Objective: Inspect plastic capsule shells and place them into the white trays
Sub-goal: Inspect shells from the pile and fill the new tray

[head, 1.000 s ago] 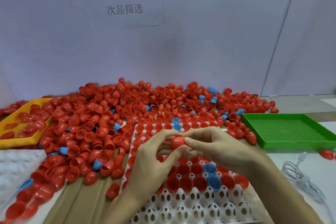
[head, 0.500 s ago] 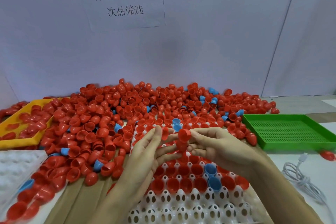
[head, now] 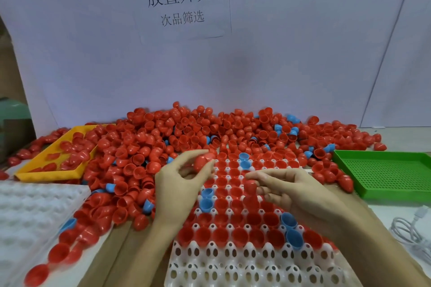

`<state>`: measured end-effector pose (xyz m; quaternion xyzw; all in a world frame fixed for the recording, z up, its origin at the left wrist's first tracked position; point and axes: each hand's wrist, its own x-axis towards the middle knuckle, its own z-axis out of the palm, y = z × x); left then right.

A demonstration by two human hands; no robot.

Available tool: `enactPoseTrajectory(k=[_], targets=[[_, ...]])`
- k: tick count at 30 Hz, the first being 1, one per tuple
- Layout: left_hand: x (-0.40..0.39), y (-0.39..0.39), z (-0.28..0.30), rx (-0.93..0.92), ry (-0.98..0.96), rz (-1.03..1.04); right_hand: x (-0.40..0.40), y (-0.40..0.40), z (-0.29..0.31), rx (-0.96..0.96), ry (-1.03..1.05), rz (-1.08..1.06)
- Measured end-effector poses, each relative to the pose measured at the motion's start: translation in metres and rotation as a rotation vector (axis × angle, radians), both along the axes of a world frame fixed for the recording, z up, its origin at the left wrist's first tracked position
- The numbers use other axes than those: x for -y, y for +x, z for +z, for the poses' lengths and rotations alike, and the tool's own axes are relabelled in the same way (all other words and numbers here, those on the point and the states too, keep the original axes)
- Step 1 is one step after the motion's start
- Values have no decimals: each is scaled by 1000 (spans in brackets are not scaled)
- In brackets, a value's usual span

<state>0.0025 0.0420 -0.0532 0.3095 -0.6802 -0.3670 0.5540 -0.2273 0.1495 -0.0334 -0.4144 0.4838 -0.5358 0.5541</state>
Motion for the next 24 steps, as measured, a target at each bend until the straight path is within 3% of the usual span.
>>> enactPoseTrajectory(k=[2,5,10,13,16,21,24], targets=[[30,26,6,-39,82,181,-1,-4,2,35,7,-3],[62,66,5,118,105,281,-2,-8,4,83,4,0],[64,66,-7,549,-54,343,-1,-10,5,143,-9,-15],[48,46,0,627,-160,381,-2,-12,3,142,-6,-20],[22,24,5,537,-263,240,-1,-13,2,150,-9,-17],[-19,-8,4,456,-232,-230,1,-10,0,235,-9,73],[-29,-22,-3,416,-270,-281,2,-9,-1,260,-7,104]])
